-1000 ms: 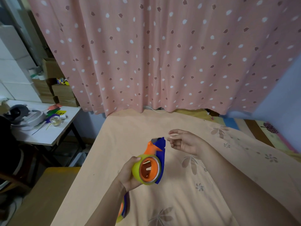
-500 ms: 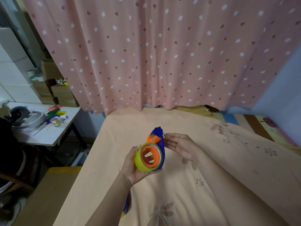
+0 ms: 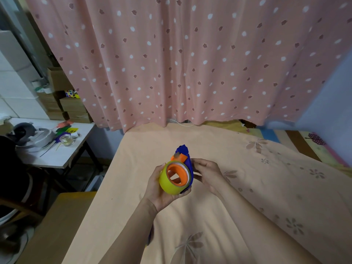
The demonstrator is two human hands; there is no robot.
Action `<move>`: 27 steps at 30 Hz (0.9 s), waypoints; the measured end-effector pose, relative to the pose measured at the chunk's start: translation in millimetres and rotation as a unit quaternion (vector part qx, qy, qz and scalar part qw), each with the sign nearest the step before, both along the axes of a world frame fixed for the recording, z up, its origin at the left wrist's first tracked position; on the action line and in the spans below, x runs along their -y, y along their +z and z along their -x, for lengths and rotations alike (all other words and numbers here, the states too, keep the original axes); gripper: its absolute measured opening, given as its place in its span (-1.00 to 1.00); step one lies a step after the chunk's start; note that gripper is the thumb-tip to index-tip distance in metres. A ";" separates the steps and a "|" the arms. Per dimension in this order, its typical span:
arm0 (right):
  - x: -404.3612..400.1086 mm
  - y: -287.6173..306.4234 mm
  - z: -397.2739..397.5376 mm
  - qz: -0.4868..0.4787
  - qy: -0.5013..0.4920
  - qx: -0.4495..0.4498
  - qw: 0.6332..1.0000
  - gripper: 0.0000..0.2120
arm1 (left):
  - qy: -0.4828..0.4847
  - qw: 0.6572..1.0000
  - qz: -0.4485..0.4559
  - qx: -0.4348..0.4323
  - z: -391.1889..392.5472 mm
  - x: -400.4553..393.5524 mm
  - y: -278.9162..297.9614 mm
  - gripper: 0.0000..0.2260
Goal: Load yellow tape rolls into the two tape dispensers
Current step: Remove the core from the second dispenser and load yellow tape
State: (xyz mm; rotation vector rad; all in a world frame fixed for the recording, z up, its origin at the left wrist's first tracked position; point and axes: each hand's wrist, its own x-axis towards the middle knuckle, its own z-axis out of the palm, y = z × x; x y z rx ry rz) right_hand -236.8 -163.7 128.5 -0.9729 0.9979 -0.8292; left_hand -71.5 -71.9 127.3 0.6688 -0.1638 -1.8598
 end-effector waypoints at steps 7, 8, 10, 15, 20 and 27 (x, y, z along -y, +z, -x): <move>-4.2 -7.3 -9.7 0.099 -0.062 -0.120 0.986 -0.85 | 0.014 1.000 0.004 0.016 6.2 5.4 -3.4 -0.48; -6.0 -8.5 -10.5 0.110 -0.067 -0.129 0.983 -0.84 | 0.016 1.000 0.004 0.020 7.4 6.0 -3.6 -0.48; -9.9 -10.3 -12.1 0.107 -0.080 -0.126 0.983 -0.78 | 0.020 0.999 0.001 0.025 10.2 7.0 -4.6 -0.50; -17.6 -16.6 -9.8 0.072 -0.099 -0.117 0.985 -0.71 | 0.014 0.999 0.002 0.039 12.8 8.2 -7.2 -0.56; -28.9 -24.5 -2.8 -0.016 -0.094 -0.089 0.992 -0.77 | -0.013 0.996 0.006 0.083 16.5 5.8 -15.9 -0.67; -43.1 -50.2 9.2 -0.171 -0.012 0.020 0.985 -0.76 | -0.034 0.988 -0.045 0.143 19.4 -2.1 -33.7 -0.62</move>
